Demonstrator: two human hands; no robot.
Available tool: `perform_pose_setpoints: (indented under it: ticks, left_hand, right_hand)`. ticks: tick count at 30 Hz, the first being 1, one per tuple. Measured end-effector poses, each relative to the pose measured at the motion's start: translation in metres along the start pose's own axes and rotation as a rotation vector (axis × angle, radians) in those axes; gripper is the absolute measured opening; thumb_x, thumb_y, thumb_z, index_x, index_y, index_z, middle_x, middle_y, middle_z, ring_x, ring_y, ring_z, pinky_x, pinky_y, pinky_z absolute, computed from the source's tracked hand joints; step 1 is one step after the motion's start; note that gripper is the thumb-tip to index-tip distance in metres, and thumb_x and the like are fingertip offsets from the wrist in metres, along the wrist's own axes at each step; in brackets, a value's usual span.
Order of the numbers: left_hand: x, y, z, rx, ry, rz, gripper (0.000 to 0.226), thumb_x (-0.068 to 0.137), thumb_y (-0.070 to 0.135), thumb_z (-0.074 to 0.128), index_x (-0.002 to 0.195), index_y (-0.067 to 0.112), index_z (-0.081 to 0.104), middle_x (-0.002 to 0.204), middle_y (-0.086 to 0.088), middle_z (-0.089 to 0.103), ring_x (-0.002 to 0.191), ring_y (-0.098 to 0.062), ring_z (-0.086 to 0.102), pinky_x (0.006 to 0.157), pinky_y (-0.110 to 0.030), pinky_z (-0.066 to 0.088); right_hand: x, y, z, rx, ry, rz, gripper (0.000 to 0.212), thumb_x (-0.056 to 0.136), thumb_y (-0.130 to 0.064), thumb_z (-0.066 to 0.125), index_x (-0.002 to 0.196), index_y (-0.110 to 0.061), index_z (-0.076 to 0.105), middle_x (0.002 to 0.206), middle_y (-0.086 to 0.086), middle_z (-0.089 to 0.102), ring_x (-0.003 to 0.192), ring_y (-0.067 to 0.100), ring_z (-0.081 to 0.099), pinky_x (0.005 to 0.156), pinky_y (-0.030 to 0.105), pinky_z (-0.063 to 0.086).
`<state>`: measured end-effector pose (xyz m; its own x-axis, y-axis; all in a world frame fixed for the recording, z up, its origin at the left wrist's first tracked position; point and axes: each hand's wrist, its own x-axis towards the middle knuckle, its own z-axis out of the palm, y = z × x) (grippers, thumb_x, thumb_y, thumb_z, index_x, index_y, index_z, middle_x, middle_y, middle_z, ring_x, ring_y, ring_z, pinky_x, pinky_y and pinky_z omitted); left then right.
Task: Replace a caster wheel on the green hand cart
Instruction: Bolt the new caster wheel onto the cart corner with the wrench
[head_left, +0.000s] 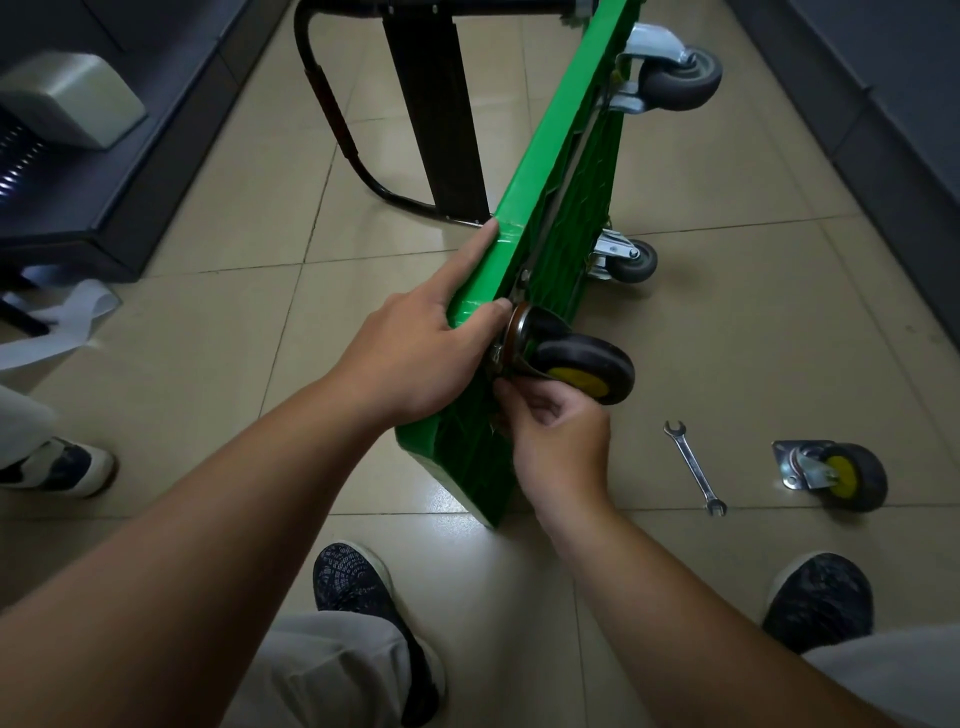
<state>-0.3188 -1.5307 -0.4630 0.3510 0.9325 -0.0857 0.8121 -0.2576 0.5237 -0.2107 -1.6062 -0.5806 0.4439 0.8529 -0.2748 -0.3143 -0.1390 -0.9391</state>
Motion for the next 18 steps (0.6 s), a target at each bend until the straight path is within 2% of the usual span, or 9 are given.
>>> perform_pose_setpoints:
  ticks: [3,5,8,11,13,15,18]
  left_hand:
    - [-0.001,0.0,0.001,-0.005,-0.002,0.0,0.061,0.102,0.059,0.045,0.145,0.077,0.006,0.137,-0.006,0.062,0.097,-0.021,0.064,0.09,-0.046,0.055]
    - [-0.001,0.0,0.002,-0.012,0.005,0.005,0.061,0.102,0.059,0.045,0.146,0.076,0.006,0.138,-0.005,0.062,0.098,-0.021,0.063,0.091,-0.046,0.055]
    - [0.0,-0.001,0.002,-0.014,0.007,0.007,0.062,0.102,0.058,0.045,0.147,0.075,0.007,0.138,-0.005,0.061,0.097,-0.02,0.063,0.091,-0.046,0.055]
    - [0.0,-0.001,0.002,-0.009,0.015,0.006,0.062,0.102,0.057,0.045,0.147,0.075,0.006,0.133,-0.005,0.064,0.09,-0.015,0.063,0.086,-0.044,0.056]
    - [0.0,-0.001,0.003,-0.006,0.015,0.008,0.062,0.103,0.056,0.045,0.148,0.074,0.006,0.132,-0.004,0.064,0.089,-0.012,0.062,0.084,-0.043,0.056]
    - [0.0,0.0,0.004,0.0,0.018,0.006,0.062,0.102,0.056,0.045,0.148,0.074,0.007,0.134,-0.005,0.065,0.093,-0.019,0.064,0.088,-0.045,0.055]
    - [-0.001,0.001,0.003,0.009,0.025,0.0,0.062,0.1,0.057,0.045,0.146,0.075,0.008,0.138,-0.006,0.064,0.106,-0.027,0.064,0.095,-0.047,0.053]
  right_hand:
    - [-0.01,0.013,-0.003,-0.154,-0.063,-0.262,0.02,0.093,-0.01,0.072,0.107,-0.025,0.076,0.1,-0.004,0.077,0.09,0.013,0.074,0.083,0.032,0.061]
    - [-0.007,0.02,-0.005,-0.202,-0.045,-0.33,0.024,0.093,-0.012,0.071,0.111,-0.027,0.075,0.108,-0.003,0.075,0.096,0.014,0.073,0.088,0.037,0.06]
    - [0.003,0.023,-0.009,-0.268,-0.038,-0.377,0.023,0.093,-0.022,0.07,0.114,-0.032,0.071,0.104,-0.005,0.077,0.096,0.014,0.074,0.088,0.043,0.06]
    - [0.003,0.02,-0.008,-0.244,-0.065,-0.329,0.019,0.092,-0.028,0.07,0.103,-0.042,0.074,0.096,-0.01,0.078,0.088,0.012,0.075,0.082,0.039,0.061]
    - [0.0,0.015,-0.006,-0.144,-0.084,-0.24,0.021,0.092,-0.024,0.071,0.096,-0.045,0.075,0.09,-0.008,0.078,0.081,0.012,0.075,0.072,0.032,0.06]
    - [-0.001,0.011,-0.005,-0.042,-0.088,-0.157,0.022,0.093,-0.016,0.072,0.091,-0.037,0.077,0.084,-0.003,0.077,0.073,0.015,0.074,0.063,0.025,0.056]
    - [-0.001,0.004,-0.001,0.077,-0.058,-0.038,0.018,0.093,-0.004,0.073,0.089,-0.022,0.075,0.077,0.001,0.077,0.064,0.015,0.072,0.057,0.022,0.054]
